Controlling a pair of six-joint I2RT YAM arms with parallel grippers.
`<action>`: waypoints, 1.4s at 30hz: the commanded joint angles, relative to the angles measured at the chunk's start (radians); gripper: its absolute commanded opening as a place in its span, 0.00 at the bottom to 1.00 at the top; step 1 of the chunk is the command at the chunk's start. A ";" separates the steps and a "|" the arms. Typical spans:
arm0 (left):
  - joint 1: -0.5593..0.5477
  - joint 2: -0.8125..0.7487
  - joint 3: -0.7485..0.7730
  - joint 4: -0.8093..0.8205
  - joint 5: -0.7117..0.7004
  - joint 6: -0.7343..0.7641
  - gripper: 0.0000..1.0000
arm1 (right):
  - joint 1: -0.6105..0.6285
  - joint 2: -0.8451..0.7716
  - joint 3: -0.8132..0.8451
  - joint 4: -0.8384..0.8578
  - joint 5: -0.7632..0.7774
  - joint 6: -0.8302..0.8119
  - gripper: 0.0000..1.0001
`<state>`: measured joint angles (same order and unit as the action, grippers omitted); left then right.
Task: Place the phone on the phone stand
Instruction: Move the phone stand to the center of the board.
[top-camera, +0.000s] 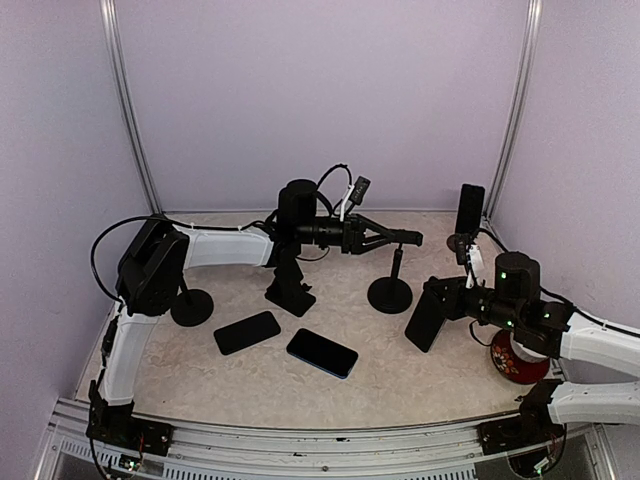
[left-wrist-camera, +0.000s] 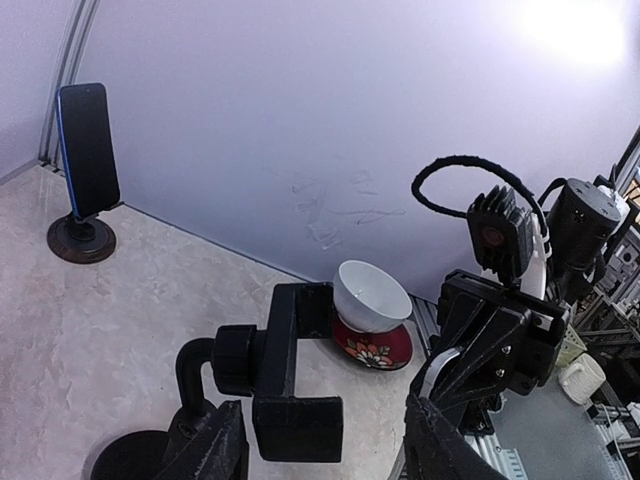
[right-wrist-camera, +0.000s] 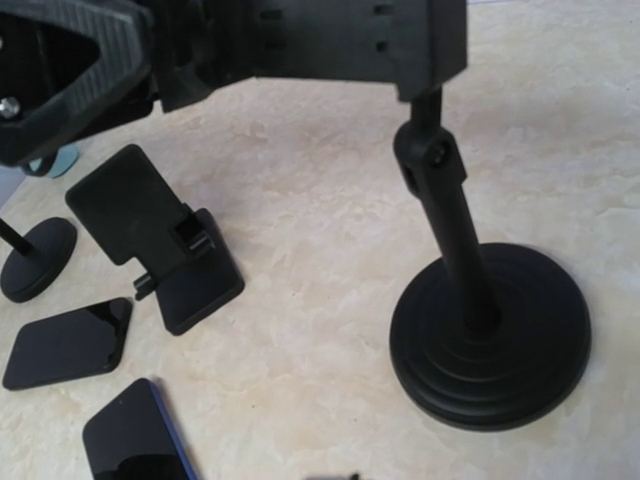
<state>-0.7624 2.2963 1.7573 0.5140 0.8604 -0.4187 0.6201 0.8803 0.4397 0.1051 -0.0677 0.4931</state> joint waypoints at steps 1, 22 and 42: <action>0.003 -0.019 0.038 -0.010 0.007 0.016 0.49 | -0.012 -0.014 -0.007 0.071 -0.013 0.013 0.00; -0.002 -0.005 0.062 -0.091 -0.037 0.046 0.48 | -0.016 -0.017 -0.011 0.075 -0.013 0.016 0.00; -0.002 -0.003 0.065 -0.127 -0.035 0.074 0.01 | -0.021 -0.014 0.008 0.064 -0.019 -0.001 0.00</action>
<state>-0.7624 2.2963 1.8004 0.3954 0.8261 -0.3527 0.6117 0.8803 0.4328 0.1181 -0.0750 0.4957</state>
